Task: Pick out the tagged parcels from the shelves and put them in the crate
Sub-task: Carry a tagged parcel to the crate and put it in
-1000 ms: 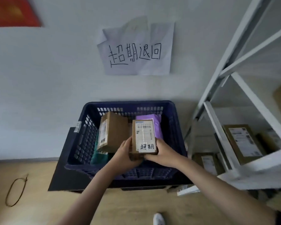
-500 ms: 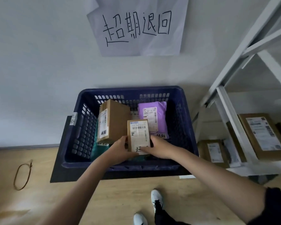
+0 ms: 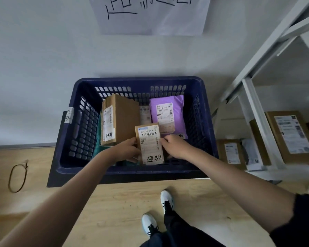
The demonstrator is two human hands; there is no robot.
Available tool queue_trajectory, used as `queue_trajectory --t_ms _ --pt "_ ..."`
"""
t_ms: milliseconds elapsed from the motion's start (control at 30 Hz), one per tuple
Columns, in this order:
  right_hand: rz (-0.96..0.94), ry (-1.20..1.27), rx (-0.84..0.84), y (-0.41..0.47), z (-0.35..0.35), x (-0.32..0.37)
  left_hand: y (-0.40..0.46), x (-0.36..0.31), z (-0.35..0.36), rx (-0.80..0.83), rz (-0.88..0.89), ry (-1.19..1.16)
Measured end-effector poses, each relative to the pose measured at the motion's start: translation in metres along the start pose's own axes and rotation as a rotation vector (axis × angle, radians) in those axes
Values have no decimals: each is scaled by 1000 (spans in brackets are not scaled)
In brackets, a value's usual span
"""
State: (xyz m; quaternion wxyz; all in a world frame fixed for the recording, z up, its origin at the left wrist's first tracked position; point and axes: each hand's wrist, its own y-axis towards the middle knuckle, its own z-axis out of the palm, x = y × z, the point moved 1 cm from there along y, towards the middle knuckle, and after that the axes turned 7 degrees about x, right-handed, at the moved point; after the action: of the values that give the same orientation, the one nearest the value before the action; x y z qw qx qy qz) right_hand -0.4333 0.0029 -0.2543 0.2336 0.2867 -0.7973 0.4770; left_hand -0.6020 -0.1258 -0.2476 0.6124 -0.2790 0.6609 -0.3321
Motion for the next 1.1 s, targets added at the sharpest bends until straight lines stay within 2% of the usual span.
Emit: queue_trajectory --t_ms 200,267,367,533,933,1100 --pt "79 -24 92 8 0 1 15 8 1 -42 -45 16" --pt "130 -47 122 14 1 2 18 9 1 -52 -72 84" --pt "189 -63 171 21 4 2 21 8 3 -63 -94 257" --pt "113 -289 131 24 5 1 25 3 7 -143 -168 701" --pt "-47 -371 -5 -3 -11 8 -10 -17 5 -343 49 783" --pt "-115 -362 -65 -21 -18 9 -18 -19 9 -357 61 825"
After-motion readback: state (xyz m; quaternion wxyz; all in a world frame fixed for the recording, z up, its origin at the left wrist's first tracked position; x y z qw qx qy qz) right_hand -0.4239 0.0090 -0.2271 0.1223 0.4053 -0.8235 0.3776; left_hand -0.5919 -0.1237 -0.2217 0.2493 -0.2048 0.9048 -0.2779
